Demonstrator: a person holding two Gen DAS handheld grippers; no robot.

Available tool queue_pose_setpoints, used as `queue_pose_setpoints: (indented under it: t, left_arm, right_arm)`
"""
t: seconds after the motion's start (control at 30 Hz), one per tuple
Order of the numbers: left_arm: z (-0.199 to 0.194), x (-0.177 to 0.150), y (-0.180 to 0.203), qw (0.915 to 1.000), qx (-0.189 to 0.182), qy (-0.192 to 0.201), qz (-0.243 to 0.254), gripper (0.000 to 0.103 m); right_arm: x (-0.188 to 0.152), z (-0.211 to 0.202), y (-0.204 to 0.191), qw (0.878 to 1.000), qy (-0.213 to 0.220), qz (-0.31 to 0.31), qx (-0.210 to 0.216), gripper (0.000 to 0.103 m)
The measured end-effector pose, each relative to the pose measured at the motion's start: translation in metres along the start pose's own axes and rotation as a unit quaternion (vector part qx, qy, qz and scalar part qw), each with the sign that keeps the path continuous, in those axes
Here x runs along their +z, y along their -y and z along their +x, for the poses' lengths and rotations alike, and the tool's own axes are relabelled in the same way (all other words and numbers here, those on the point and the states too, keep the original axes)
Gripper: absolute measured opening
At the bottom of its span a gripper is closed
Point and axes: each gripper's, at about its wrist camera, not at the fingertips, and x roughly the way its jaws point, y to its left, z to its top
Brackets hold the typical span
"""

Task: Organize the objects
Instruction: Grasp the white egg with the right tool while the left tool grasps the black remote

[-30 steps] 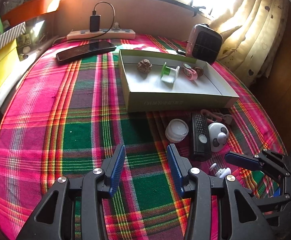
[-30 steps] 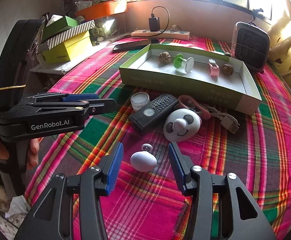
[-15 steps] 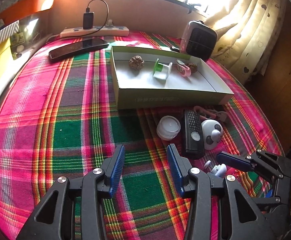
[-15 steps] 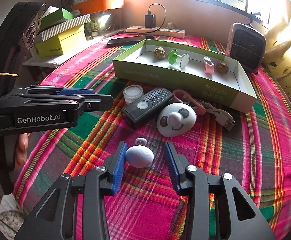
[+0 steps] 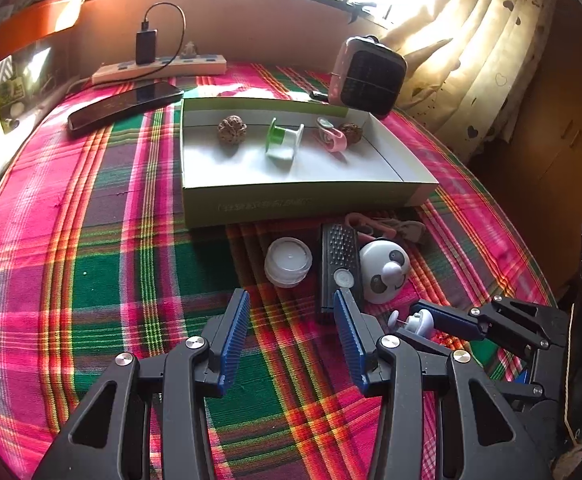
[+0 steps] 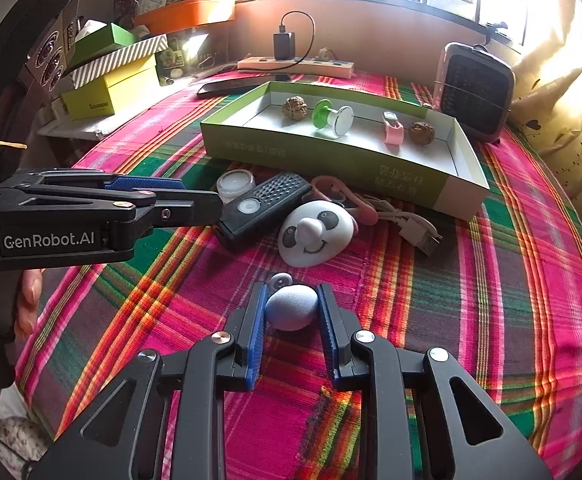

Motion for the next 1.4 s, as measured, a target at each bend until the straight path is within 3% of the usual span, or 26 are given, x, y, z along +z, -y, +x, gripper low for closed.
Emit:
queue_pose_setpoints:
  t: [0.33, 0.67, 1.4]
  left_arm:
    - [0.01, 0.006, 0.019, 0.9995, -0.009, -0.009, 0.028, 0.045]
    - [0.027, 0.01, 0.032, 0.9983, 0.01, -0.019, 0.055, 0.045]
    - [0.038, 0.019, 0.032, 0.9971, 0.044, -0.011, 0.062, 0.044]
  right_arm:
    - [-0.003, -0.006, 0.017, 1.0, 0.004, 0.017, -0.012, 0.026]
    - [-0.006, -0.011, 0.03, 0.999, 0.008, 0.03, -0.025, 0.026]
    - [-0.004, -0.007, 0.035, 0.999, 0.002, 0.032, -0.015, 0.026]
